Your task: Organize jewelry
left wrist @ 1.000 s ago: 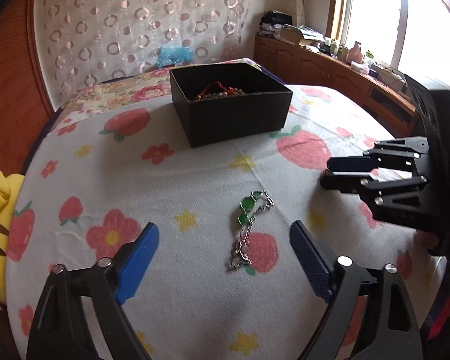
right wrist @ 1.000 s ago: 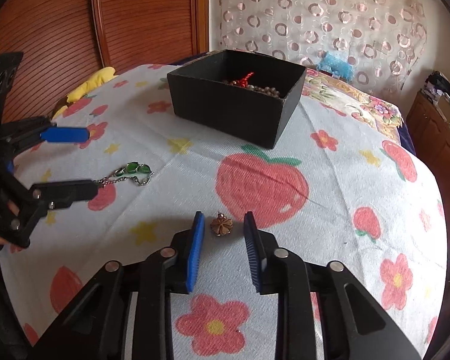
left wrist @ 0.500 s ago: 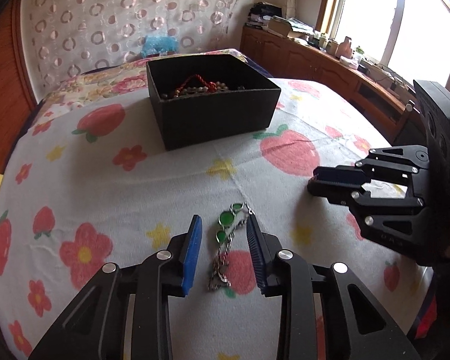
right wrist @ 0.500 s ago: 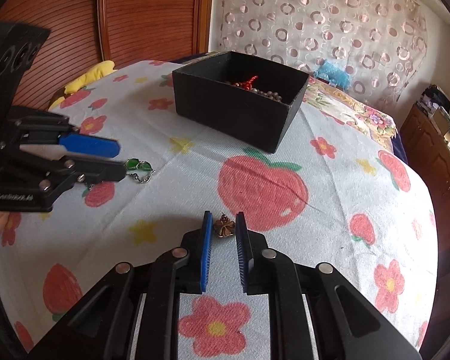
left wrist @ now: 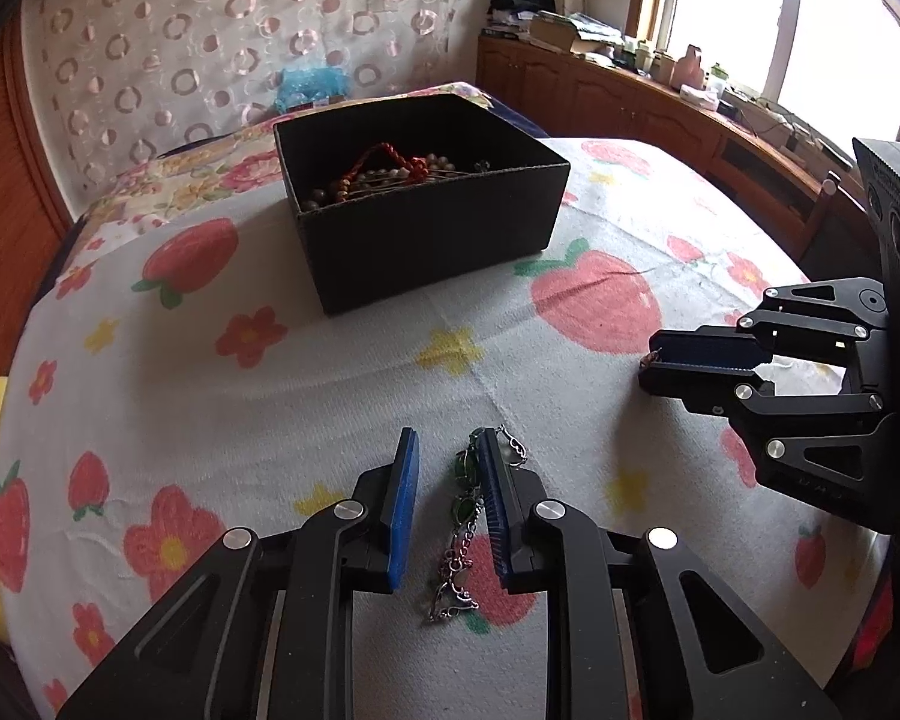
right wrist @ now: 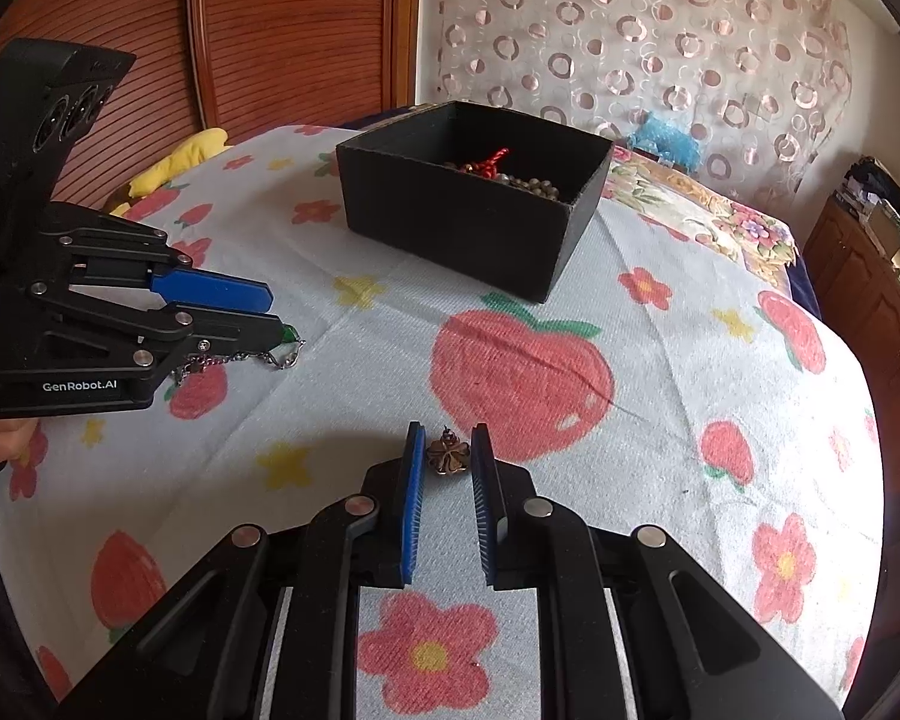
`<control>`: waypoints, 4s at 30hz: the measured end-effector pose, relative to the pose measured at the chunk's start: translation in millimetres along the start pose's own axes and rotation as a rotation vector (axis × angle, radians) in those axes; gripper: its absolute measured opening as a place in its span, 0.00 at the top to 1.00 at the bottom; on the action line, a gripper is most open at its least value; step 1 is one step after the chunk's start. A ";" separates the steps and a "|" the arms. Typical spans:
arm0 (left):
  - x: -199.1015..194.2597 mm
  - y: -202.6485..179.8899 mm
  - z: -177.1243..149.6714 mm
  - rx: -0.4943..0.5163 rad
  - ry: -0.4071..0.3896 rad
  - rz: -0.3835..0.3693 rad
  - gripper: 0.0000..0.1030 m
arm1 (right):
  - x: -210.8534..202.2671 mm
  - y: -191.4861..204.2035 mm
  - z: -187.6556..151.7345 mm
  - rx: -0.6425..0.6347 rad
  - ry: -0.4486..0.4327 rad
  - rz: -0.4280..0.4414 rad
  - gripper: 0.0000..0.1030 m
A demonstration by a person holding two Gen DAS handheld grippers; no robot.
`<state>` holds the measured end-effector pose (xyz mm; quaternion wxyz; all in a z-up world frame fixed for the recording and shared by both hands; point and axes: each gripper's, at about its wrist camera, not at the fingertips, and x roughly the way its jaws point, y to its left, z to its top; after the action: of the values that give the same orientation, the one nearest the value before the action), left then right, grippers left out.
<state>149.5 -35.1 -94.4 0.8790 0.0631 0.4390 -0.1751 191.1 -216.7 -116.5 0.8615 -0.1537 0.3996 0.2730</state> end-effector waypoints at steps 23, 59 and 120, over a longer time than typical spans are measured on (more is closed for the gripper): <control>-76.5 18.7 35.7 -0.059 -0.228 0.016 0.95 | -19.1 -11.1 50.0 -0.015 -0.104 -0.009 0.84; -39.1 18.9 124.0 -0.055 -0.239 0.087 0.95 | 5.7 -81.0 84.7 0.194 -0.120 -0.012 0.79; -144.6 0.6 13.8 -0.169 -0.423 0.250 0.08 | -133.2 -16.3 24.1 0.299 -0.472 -0.196 0.03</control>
<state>80.0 -1.8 28.7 0.9682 0.0050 0.2475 -0.0372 144.6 -264.5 2.3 0.9659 0.0049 0.2071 0.1551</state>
